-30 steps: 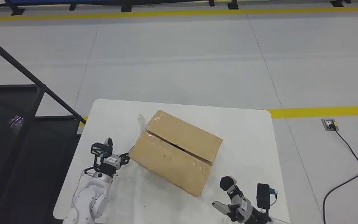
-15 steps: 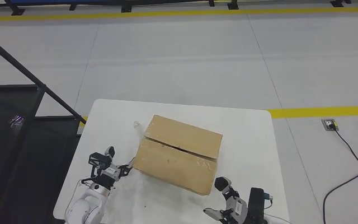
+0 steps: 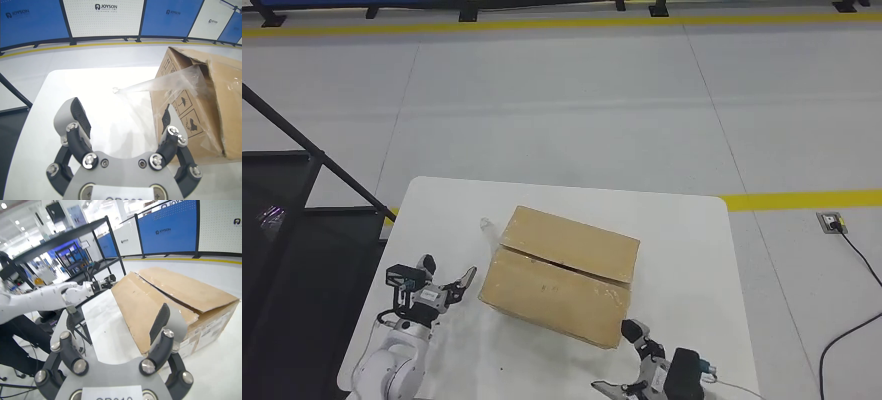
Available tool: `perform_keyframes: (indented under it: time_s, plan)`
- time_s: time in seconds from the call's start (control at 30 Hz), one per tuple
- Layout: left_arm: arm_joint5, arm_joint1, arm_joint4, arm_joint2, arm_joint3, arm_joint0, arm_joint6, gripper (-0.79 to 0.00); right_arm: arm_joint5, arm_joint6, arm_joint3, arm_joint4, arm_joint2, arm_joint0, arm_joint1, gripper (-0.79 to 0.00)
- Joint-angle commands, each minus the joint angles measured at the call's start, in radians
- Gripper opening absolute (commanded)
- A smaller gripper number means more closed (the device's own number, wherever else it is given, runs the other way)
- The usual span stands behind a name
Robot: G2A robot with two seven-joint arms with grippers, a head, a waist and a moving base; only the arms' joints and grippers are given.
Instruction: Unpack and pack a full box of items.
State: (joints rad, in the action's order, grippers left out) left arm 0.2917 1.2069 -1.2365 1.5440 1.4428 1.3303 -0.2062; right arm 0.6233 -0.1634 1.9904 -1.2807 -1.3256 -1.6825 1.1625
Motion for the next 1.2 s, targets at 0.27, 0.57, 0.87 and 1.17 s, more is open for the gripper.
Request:
perform_keyframes:
  time_s: [0.27,0.57,0.87,1.17]
  plan:
    - [0.042,-0.004,-0.013,-0.006,-0.028,-0.018,0.005,0.0,-0.313,-0.011,-0.009,-0.298,0.083,-0.05,0.01,0.0]
    - [0.058,-0.005,-0.019,-0.019,-0.028,-0.019,0.013,0.0,-0.513,0.175,-0.065,-0.26,0.139,0.03,0.034,0.0]
    - [0.066,-0.007,-0.021,-0.028,-0.022,-0.012,0.018,0.0,-0.569,0.232,-0.099,-0.239,0.157,0.093,0.047,0.0]
    - [0.085,-0.01,-0.036,-0.036,-0.005,-0.001,0.025,0.0,-0.617,0.246,-0.107,-0.24,0.148,0.106,0.054,0.0]
